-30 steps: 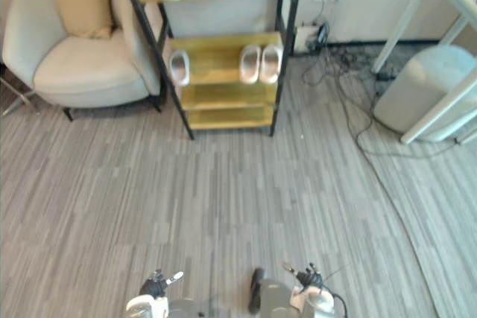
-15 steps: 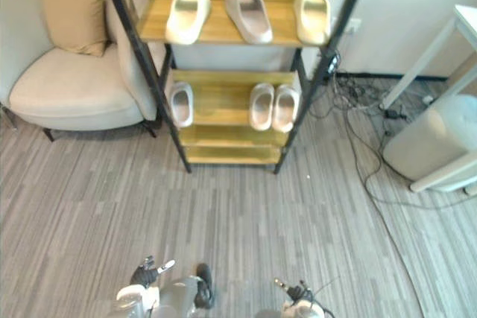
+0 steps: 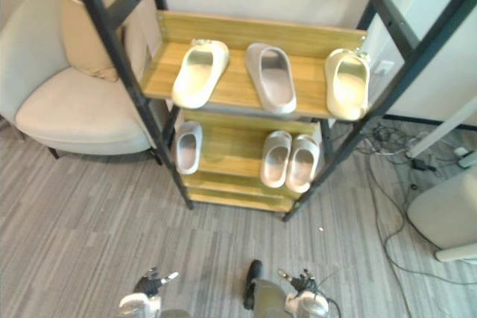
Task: Organize the slippers on the shoe rack
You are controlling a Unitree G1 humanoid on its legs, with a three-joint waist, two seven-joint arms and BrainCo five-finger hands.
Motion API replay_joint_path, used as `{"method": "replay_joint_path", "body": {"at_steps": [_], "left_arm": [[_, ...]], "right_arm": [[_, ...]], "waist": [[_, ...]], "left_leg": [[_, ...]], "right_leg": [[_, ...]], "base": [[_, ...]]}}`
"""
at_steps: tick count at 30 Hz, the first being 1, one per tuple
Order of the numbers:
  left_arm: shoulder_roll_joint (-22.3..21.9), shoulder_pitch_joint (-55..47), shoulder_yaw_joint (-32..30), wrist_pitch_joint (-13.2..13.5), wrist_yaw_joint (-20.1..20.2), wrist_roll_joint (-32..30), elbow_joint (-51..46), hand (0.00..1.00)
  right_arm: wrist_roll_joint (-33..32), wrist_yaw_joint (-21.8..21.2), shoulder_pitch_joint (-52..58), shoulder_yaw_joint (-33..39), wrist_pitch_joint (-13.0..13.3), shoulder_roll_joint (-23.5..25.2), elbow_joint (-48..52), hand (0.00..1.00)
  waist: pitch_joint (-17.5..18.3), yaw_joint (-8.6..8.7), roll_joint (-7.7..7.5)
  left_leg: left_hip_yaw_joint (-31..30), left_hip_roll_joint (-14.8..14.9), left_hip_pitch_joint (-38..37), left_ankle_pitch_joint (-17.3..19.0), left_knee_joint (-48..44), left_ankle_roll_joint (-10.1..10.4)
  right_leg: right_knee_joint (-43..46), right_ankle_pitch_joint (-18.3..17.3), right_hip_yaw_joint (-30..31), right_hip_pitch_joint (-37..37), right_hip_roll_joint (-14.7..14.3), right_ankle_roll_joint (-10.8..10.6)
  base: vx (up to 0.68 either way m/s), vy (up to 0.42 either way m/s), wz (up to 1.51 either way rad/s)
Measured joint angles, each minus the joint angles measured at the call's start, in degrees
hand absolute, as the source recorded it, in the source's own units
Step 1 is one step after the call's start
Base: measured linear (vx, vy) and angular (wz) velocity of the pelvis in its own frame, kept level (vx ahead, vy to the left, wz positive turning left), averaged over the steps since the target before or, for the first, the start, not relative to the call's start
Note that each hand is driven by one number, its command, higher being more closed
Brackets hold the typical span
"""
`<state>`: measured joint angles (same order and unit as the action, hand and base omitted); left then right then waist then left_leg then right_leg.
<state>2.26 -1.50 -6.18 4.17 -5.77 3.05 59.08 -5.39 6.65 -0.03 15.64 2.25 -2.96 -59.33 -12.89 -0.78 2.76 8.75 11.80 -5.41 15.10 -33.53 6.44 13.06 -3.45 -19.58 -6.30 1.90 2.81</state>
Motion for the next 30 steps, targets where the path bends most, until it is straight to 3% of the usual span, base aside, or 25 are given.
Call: {"method": "replay_joint_path", "body": {"at_steps": [1, 3, 5, 6, 7, 8, 9, 10, 11, 13, 18, 22, 27, 30], "left_arm": [[-0.45, -0.36, -1.64, 0.04, -0.05, -0.02, -0.99, 0.00], [-0.75, -0.56, -1.78, 0.12, 0.04, -0.13, -2.54, 0.00], [-0.63, -0.46, -1.76, 0.19, 0.30, -0.09, -3.04, 0.00], [-0.76, -0.41, -1.72, 0.21, 0.32, -0.06, -3.33, 0.00], [-0.84, -0.36, -1.63, 0.23, 0.30, -0.05, -3.27, 0.00], [-0.90, -0.44, -1.41, 0.21, 0.28, -0.04, -3.16, 0.00], [-1.04, -0.20, -1.35, 0.37, 0.33, 0.49, -2.51, 0.00], [-0.72, 0.10, -1.08, 0.37, 0.30, 0.50, -2.07, 0.00], [0.40, 0.10, -1.07, 0.34, 0.28, 0.48, -1.87, 0.00], [1.20, 0.16, -0.73, 0.18, 0.31, 0.47, -1.35, 0.00], [1.52, -0.15, 0.78, 0.03, 0.17, 0.40, -0.98, 0.00], [1.55, -0.11, 1.83, 0.05, -0.23, -0.04, 0.16, 0.00], [2.46, -0.12, 3.67, 0.06, -0.63, -0.74, 0.57, 0.00], [2.68, 0.01, 3.87, 0.03, -1.05, -0.81, 1.12, 0.00]], "right_arm": [[-0.02, 0.15, 0.40, -0.22, 0.01, -0.05, 0.24, 0.00], [-0.21, 0.30, 0.94, -0.22, -0.05, 0.02, 0.30, 0.00], [-0.28, 0.34, 1.06, -0.20, -0.05, 0.07, 0.28, 0.00], [-0.28, 0.48, 0.87, -0.14, -0.05, 0.00, 0.11, 0.00], [-0.27, 0.64, 0.80, -0.10, -0.14, -0.11, -0.16, 0.00], [-0.27, 0.64, 0.86, -0.10, -0.10, -0.25, -0.17, 0.00], [-0.25, 0.63, 0.92, -0.06, -0.15, -0.99, -0.39, 0.00], [-0.16, 0.69, 1.28, -0.14, -0.36, -0.51, -0.25, 0.00], [-0.17, 0.70, 2.13, -0.09, -0.36, 0.90, -0.05, 0.00], [-0.07, 0.72, 2.45, -0.13, -0.42, 1.42, -0.08, 0.00], [0.53, 0.88, 2.59, -0.11, -0.48, 1.77, -0.12, 0.00], [0.55, 1.18, 2.73, -0.24, -0.38, 1.65, -0.17, 0.00], [0.56, 2.48, 2.91, -2.54, 0.14, 1.49, 0.04, 0.00], [0.92, 3.50, 5.58, -5.46, 0.10, 1.40, 7.41, 0.00]], "waist": [[-0.32, -0.02, 0.30], [-0.44, -0.93, 0.32], [-0.55, -1.45, -0.05], [-0.56, -1.59, -0.01], [-0.51, -1.62, 0.01], [-0.36, -1.62, 0.26], [-0.35, -1.80, 0.75], [-0.09, -1.87, 0.05], [0.49, -1.84, -2.12], [1.11, -1.84, -3.33], [1.30, -1.82, -3.72], [1.96, -1.54, -3.46], [2.28, -1.38, -3.85], [2.62, -1.25, -4.17]], "left_leg": [[0.16, 3.10, 3.72, -1.09, -10.22, -0.21], [1.92, 5.71, 7.90, -0.31, -18.58, 0.50], [2.97, 4.63, 10.74, 1.43, -14.91, 0.29], [2.45, 2.77, 12.56, 2.41, -8.35, 0.28], [-0.06, -0.25, 12.33, 1.27, 3.90, 0.28], [-1.08, -1.18, 12.04, -0.44, 8.63, 0.13], [-2.69, -2.20, 11.27, -6.50, 13.57, -0.44], [-2.51, -2.93, 9.84, -7.02, 15.30, -0.77], [-1.16, -4.29, 8.36, -7.02, 17.45, -0.83], [-0.48, -5.24, 8.06, -7.02, 17.72, -0.86], [0.31, -7.38, 3.34, -8.63, 24.35, -2.32], [1.25, -8.25, 0.68, -11.61, 30.76, -2.18], [2.43, -8.26, -1.40, -12.65, 33.66, -2.23], [3.57, -8.46, -2.30, -12.72, 34.59, -2.30]], "right_leg": [[-1.15, -1.21, -0.39, 3.18, -1.27, 0.56], [-2.63, -2.72, -0.36, 8.16, -2.40, 1.07], [-4.59, -2.81, 1.18, 10.44, -2.18, 1.00], [-5.50, -2.66, 2.44, 11.07, -1.55, 0.42], [-5.53, -2.63, 3.64, 11.36, -0.73, -0.74], [-5.70, -2.68, 4.08, 11.38, -0.63, -1.02], [-6.24, -2.82, 5.39, 11.93, -0.98, -2.43], [-7.25, -2.33, 6.11, 12.73, -0.49, -3.33], [-7.72, -2.72, 6.41, 12.99, 1.14, -4.07], [-7.72, -3.12, 6.63, 13.04, 2.15, -4.70], [-8.48, -3.75, 7.47, 14.45, 3.73, -5.71], [-8.49, -3.76, 8.59, 13.50, 3.87, -5.72], [-8.47, -3.69, 10.22, 13.47, 3.32, -5.73], [-8.64, -3.43, 11.57, 13.32, 3.32, -6.00]], "base": [[0.44, -0.213, 0.25], [0.36, -0.103, -0.14], [0.28, -0.003, -0.40], [0.28, 0.095, -0.52], [0.27, 0.118, -0.51], [0.24, 0.150, -0.51], [0.19, 0.130, -0.33], [0.30, 0.179, -0.37], [0.21, 0.106, -0.17], [0.15, 0.081, -0.08], [0.08, 0.036, -0.03], [0.00, -0.011, -0.12], [-0.01, -0.004, -0.16], [0.01, 0.024, -0.23]]}}
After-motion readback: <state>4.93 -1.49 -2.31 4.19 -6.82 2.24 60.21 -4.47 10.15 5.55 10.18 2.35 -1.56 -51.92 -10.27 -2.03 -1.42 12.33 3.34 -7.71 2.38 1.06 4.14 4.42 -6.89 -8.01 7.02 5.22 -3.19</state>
